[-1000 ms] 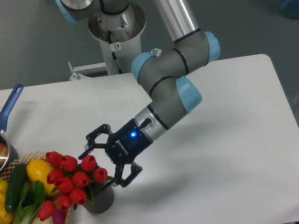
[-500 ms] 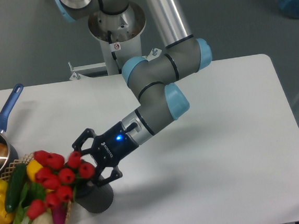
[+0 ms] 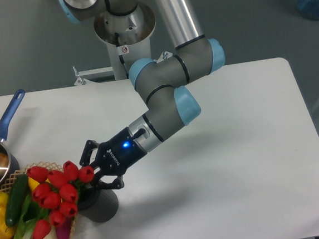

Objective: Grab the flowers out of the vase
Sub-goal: 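Lower the gripper around the tulip stems and close on them, then lift the gripped tulips up out of the grey vase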

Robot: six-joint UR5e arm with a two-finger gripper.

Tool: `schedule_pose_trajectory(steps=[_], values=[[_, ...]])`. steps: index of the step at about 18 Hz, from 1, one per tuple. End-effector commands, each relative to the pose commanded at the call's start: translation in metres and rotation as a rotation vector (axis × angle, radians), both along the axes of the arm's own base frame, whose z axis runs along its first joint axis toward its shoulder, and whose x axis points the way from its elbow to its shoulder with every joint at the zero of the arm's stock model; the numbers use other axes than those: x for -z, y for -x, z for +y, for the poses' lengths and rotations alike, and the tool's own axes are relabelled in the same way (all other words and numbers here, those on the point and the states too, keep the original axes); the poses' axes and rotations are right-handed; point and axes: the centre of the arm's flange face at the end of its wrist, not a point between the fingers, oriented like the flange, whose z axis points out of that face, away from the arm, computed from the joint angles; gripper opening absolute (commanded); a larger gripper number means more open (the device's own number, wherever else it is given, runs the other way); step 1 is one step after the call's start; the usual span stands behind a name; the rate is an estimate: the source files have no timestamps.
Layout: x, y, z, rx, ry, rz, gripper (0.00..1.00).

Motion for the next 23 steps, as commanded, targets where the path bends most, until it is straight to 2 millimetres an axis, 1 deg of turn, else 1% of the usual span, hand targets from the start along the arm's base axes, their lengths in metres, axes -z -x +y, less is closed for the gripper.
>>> schedule_pose_trajectory(steps=[2,3,7,9,12,16,18,23], values=[[-0.014,0.001,-0.004,-0.012,-0.006,-0.004,0.12],[-0.017,0.001,-0.005,-0.017,-0.004,-0.007,0.11],[-0.028,0.005,-0.006,-0.030,-0.009,-0.020,0.10],[-0.030,0.005,-0.006,-0.033,-0.006,-0.029,0.10],[-0.040,0.006,-0.010,-0.037,-0.032,-0.046,0.10],[-0.070,0.010,-0.021,-0.057,-0.078,-0.086,0.10],[-0.085,0.016,-0.030,-0.072,-0.106,-0.108,0.10],[-0.108,0.027,-0.043,-0.078,-0.184,-0.133,0.10]])
